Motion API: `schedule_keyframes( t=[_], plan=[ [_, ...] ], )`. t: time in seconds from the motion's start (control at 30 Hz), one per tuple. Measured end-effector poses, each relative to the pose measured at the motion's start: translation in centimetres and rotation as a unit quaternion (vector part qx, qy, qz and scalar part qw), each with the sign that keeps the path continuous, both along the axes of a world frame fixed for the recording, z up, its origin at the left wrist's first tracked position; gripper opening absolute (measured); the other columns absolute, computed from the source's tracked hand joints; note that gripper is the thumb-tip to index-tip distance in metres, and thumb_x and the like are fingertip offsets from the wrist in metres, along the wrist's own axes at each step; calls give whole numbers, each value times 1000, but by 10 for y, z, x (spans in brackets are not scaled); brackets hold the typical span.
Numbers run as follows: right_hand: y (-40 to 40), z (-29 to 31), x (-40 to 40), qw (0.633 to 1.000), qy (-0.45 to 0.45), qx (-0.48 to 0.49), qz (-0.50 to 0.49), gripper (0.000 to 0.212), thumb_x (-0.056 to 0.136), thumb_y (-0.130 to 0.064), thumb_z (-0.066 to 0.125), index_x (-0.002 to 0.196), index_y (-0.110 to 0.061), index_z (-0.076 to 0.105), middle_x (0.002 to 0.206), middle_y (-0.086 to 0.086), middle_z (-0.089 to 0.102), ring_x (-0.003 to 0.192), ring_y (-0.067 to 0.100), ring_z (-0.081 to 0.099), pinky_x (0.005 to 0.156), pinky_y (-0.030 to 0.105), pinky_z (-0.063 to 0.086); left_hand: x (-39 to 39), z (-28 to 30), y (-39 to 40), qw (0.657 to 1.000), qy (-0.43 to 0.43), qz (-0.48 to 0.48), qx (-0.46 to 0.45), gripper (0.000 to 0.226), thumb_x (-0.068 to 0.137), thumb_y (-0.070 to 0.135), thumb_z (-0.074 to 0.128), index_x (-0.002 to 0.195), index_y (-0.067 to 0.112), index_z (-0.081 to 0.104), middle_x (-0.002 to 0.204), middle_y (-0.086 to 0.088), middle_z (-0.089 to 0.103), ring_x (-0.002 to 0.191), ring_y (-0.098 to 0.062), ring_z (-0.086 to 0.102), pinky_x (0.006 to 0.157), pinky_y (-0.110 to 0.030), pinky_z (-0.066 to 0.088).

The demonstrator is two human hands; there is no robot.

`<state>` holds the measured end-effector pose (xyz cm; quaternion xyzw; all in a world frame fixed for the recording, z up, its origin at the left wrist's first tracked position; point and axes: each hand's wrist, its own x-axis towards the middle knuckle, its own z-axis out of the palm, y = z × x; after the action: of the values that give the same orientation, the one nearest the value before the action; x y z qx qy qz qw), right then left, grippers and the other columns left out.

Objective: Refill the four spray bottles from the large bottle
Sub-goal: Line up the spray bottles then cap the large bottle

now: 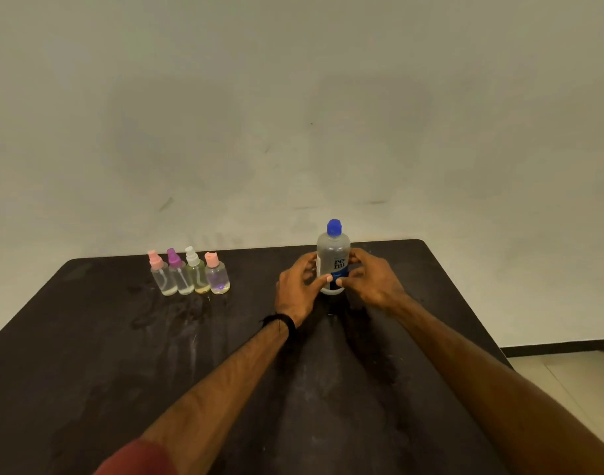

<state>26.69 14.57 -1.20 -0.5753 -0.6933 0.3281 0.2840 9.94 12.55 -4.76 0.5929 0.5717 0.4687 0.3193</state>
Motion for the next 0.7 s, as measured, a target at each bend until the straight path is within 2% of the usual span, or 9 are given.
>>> schedule_keyframes(
  t=[0.07, 0.2, 0.4, 0.53, 0.63, 0.7],
  plan=[
    [10, -2, -1, 1000, 9, 5, -3, 58, 81, -18, 77, 132, -22, 51, 121, 0, 65, 95, 14, 66, 94, 41, 54, -1, 0, 10, 1000, 0, 4, 4, 55, 86, 23, 78, 136, 19, 57, 131, -4, 67, 118, -17, 65, 100, -32, 54],
    [23, -8, -3, 1000, 13, 13, -6, 58, 80, -20, 78, 132, -22, 51, 118, -1, 65, 92, 12, 66, 92, 39, 55, -2, -2, 23, 1000, -1, 2, -2, 55, 88, 23, 76, 139, 17, 55, 135, -6, 65, 123, -21, 63, 104, -41, 53],
    [25, -12, -4, 1000, 12, 8, -13, 59, 81, -22, 78, 133, -22, 50, 122, 1, 64, 96, 14, 65, 93, 39, 54, -3, -3, 22, 1000, 1, -15, -16, 56, 90, 23, 74, 142, 19, 51, 140, -6, 61, 127, -23, 61, 106, -41, 51],
    [19, -7, -8, 1000, 19, -19, -14, 75, 79, -21, 81, 141, -16, 39, 136, 8, 57, 116, 26, 62, 99, 44, 52, -2, 2, 15, 999, 14, -30, -33, 69, 88, 25, 76, 148, 19, 43, 146, -6, 55, 131, -24, 57, 106, -36, 49],
    [11, -1, -6, 999, 9, -40, -31, 85, 80, -21, 80, 148, -16, 30, 143, 11, 51, 118, 27, 60, 100, 43, 51, -5, 11, 5, 998, 23, -15, -63, 81, 88, 27, 76, 155, 15, 31, 154, -12, 46, 136, -28, 51, 107, -37, 46],
    [7, 3, -2, 998, 2, -56, -38, 83, 82, -21, 78, 149, -15, 29, 145, 12, 49, 122, 28, 57, 100, 40, 49, -10, 15, -1, 997, 26, 1, -73, 79, 89, 30, 75, 153, 15, 32, 151, -13, 48, 133, -28, 54, 106, -37, 47]
  ],
)
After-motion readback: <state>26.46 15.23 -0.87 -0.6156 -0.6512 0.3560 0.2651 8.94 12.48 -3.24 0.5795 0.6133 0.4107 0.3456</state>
